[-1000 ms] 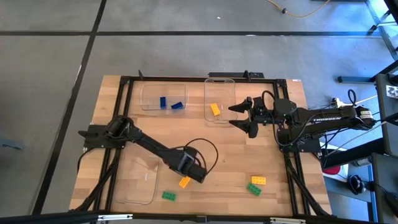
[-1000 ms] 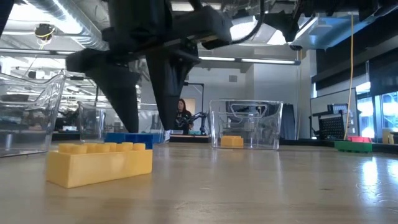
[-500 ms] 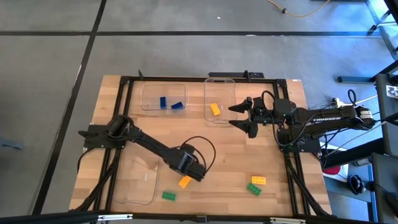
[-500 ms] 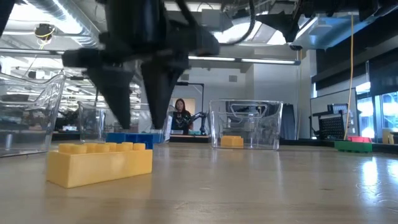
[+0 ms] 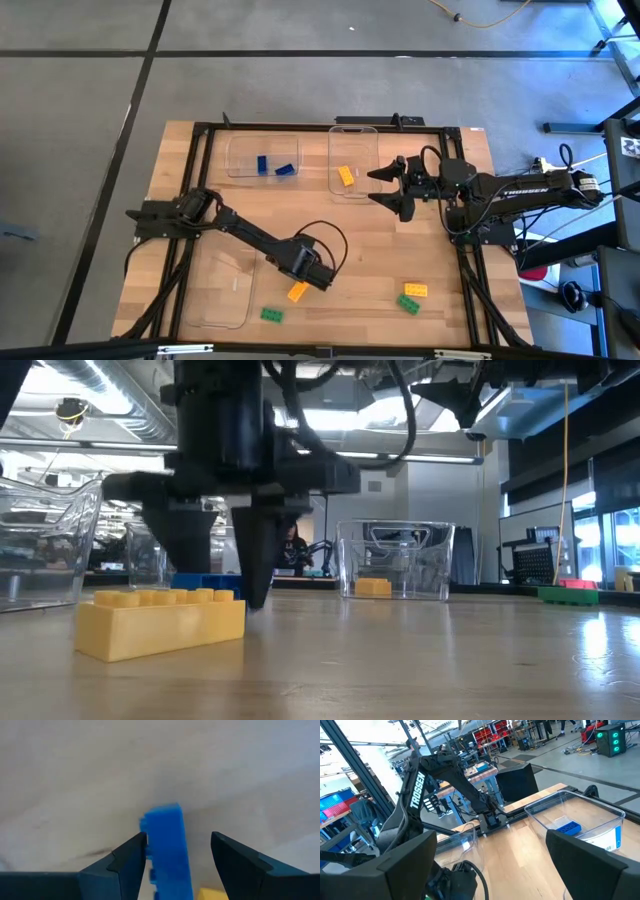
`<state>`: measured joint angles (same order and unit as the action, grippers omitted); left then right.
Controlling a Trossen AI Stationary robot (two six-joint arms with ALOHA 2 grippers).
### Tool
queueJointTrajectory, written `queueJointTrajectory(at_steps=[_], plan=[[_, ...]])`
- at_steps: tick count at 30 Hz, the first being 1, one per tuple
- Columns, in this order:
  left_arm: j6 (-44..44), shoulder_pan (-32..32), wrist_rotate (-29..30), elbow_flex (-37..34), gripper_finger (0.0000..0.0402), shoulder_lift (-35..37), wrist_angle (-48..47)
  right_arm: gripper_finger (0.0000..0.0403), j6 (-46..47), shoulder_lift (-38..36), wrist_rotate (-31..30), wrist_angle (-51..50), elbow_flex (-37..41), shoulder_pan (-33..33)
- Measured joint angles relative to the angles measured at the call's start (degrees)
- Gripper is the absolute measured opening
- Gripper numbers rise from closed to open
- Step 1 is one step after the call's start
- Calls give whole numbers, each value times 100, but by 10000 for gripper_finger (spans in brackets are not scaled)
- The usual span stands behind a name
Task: Sort & place blocks by color
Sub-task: Put the blue game piece into the top left transparent bin
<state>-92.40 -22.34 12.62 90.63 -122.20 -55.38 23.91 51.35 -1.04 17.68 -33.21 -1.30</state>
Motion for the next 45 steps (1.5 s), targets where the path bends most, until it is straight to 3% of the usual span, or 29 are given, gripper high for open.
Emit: queueJointTrajectory(at_steps=[10, 14, 21, 27, 34, 38, 42, 45], plan=[[0, 10, -114, 22, 205, -152, 166, 378, 2, -2, 0, -1, 0, -1], [0, 10, -149, 22, 173, -152, 188, 378, 2, 0, 0, -3, 0, -2], [316, 10, -106, 20, 82, -154, 199, 378, 2, 0, 2, -3, 0, -1], [1069, 26, 37, -4, 81, 51, 96, 378, 2, 0, 4, -3, 0, -2], [2583, 258, 588, 7, 81, 1150, -941, 378, 2, 0, 11, -30, 0, 0], [3180, 547, 1346, -2, 81, 1969, -1780, 378, 4, 0, 20, -196, 0, -2], [3929, 1083, 1903, -467, 81, 2981, -1613, 378, 216, 0, 24, -376, 0, 0], [4723, 1682, 1846, -1268, 81, 3918, -714, 378, 297, 0, 24, -383, 0, 0]])
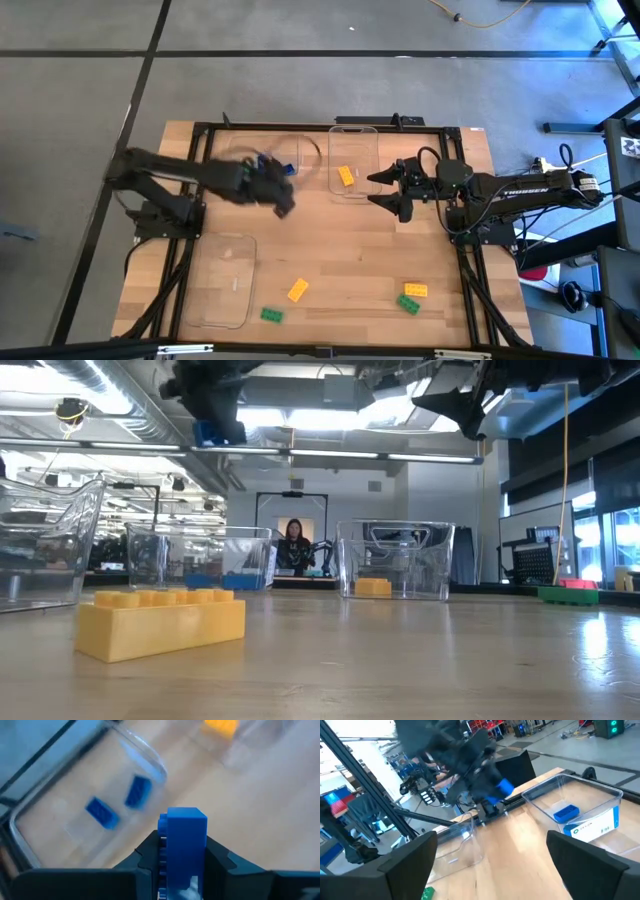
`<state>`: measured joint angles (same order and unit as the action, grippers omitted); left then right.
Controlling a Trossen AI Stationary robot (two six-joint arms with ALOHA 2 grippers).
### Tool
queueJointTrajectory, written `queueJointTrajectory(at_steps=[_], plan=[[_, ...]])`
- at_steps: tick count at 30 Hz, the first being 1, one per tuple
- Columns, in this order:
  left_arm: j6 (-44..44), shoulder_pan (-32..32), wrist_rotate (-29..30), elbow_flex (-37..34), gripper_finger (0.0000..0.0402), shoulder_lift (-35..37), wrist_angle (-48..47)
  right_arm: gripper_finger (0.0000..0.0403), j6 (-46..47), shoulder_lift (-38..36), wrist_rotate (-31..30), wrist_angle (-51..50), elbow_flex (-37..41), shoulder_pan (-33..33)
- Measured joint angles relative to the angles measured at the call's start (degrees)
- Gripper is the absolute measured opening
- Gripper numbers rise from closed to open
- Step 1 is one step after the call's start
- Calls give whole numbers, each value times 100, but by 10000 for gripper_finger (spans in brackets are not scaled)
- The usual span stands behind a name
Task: Sort & place blocks by color
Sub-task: Put the blue game piece into the top left transparent bin
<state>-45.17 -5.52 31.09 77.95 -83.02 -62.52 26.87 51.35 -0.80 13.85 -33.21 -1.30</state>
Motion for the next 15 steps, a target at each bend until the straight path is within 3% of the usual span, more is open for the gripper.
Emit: queueJointTrajectory(at_steps=[3, 6, 10, 15], plan=[[890, 605, -686, -1117, 81, 962, 1720, 378, 31, 0, 0, 27, 0, -1], [1505, 1206, -1975, -2352, 81, 1773, 3914, 378, 280, 0, -16, 170, 1, 0], [1346, 1786, -3346, -3719, 81, 2355, 6710, 378, 354, 0, -95, 562, 2, 0], [1031, 1949, -4018, -4565, 81, 2424, 8722, 378, 421, 0, -398, 1177, 2, -4]])
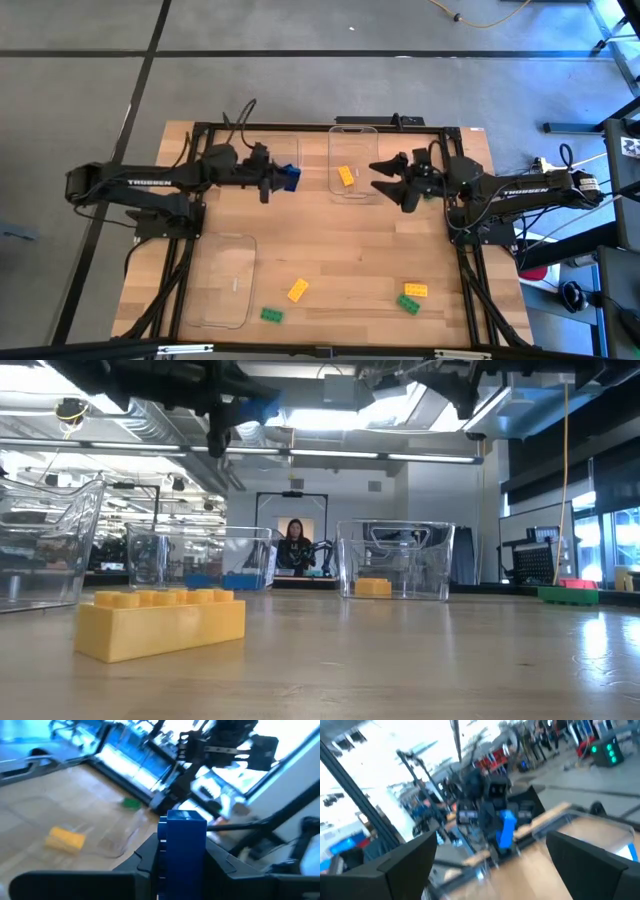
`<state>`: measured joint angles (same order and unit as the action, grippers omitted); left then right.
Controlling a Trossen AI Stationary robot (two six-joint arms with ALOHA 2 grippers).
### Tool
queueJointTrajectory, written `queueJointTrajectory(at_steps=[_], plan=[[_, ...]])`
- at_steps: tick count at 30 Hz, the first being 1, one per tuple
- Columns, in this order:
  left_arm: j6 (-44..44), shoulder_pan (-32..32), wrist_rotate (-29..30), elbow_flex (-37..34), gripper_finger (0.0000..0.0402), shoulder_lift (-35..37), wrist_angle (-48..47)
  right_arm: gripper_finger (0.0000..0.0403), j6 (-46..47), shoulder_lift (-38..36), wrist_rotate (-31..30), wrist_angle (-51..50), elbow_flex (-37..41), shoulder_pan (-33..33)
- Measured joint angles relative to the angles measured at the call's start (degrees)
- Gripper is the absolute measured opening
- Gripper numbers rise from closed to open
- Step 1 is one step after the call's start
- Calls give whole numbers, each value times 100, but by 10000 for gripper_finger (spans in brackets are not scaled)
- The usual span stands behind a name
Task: Sort & place blocks by color
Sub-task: Put the blue game piece into the top left transparent bin
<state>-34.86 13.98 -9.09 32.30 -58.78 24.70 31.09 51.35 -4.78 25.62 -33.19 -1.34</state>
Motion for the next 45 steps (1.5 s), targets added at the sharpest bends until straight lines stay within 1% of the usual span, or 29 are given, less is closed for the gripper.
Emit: queueJointTrajectory(at_steps=[3, 8, 26, 31, 32, 33, 35, 37, 39, 42, 44, 45], plan=[[-91, -1, -4, -136, 81, 0, 413, 378, -4, 0, -15, 305, 0, 2], [-99, -22, -6, -138, 81, 0, 557, 378, -280, 0, -13, 339, 0, 4], [-216, -26, 154, -138, 81, 0, 588, 378, -323, 0, -15, 328, 0, 4], [-216, -26, 350, -134, 81, 0, 571, 378, -318, 0, -15, 328, 0, 4], [-216, -19, 407, -75, 81, 0, 418, 378, -314, 0, -17, 328, 0, 4], [-216, 19, 427, 46, 81, -2, 110, 378, -317, 0, -17, 328, 0, 3], [-96, 187, 460, 460, 81, -6, -956, 378, -342, 0, -18, 326, 0, 2], [292, 455, 566, 1055, 81, -89, -2370, 378, -466, 0, -22, 323, 0, 2], [738, 823, 791, 1705, 81, -283, -3852, 378, -622, 0, -26, 322, 0, 3], [1207, 1564, 1313, 2729, 81, -814, -5922, 378, -775, 0, -32, 320, 0, 3], [1670, 2076, 1424, 3279, 81, -1289, -6940, 378, -782, 0, -35, 320, 0, 3], [1927, 2286, 1423, 3484, 81, -1527, -7261, 378, -781, 0, -58, 320, 0, 4]])
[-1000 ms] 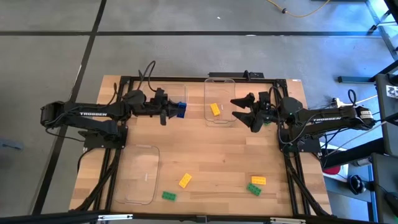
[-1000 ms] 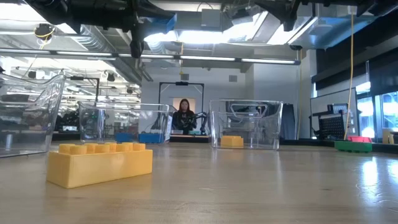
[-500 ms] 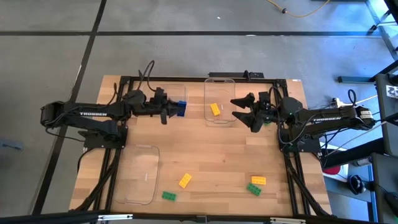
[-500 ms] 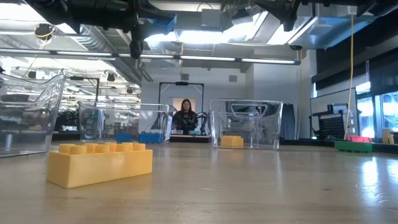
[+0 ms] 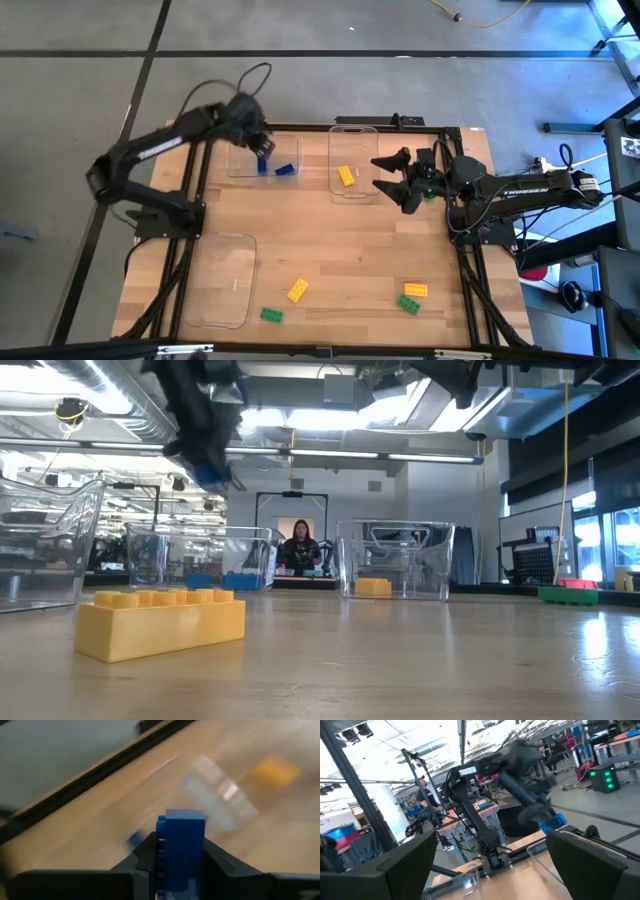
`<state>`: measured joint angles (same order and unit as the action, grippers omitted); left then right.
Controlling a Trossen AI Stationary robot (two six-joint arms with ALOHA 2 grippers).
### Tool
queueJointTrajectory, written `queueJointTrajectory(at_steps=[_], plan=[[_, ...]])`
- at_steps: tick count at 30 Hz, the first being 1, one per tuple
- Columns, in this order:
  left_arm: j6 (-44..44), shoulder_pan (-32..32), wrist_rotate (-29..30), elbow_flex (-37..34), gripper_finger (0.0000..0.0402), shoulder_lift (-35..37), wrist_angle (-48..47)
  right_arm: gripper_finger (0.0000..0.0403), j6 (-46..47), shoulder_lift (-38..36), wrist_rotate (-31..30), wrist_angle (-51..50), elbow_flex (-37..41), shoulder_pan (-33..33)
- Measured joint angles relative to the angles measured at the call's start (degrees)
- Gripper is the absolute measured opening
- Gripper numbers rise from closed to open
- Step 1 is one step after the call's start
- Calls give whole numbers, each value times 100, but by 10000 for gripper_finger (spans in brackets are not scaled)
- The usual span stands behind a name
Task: Sort & place blocks by color
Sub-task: Put the blue game piece into the top left transparent bin
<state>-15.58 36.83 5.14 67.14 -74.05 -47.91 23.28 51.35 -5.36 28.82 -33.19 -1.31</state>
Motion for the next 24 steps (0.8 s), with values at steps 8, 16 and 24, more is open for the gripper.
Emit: queueJointTrajectory(at_steps=[8, 16, 24], plan=[[1061, 559, -801, 486, 81, -1620, -749, 378, 16, 0, -173, -4, 0, -1], [321, 133, -332, 303, 81, -2333, -463, 378, 18, 0, -326, -57, 0, -1], [-448, 133, -283, -104, 81, -2375, 104, 378, 18, 2, -335, -73, 0, -1]])
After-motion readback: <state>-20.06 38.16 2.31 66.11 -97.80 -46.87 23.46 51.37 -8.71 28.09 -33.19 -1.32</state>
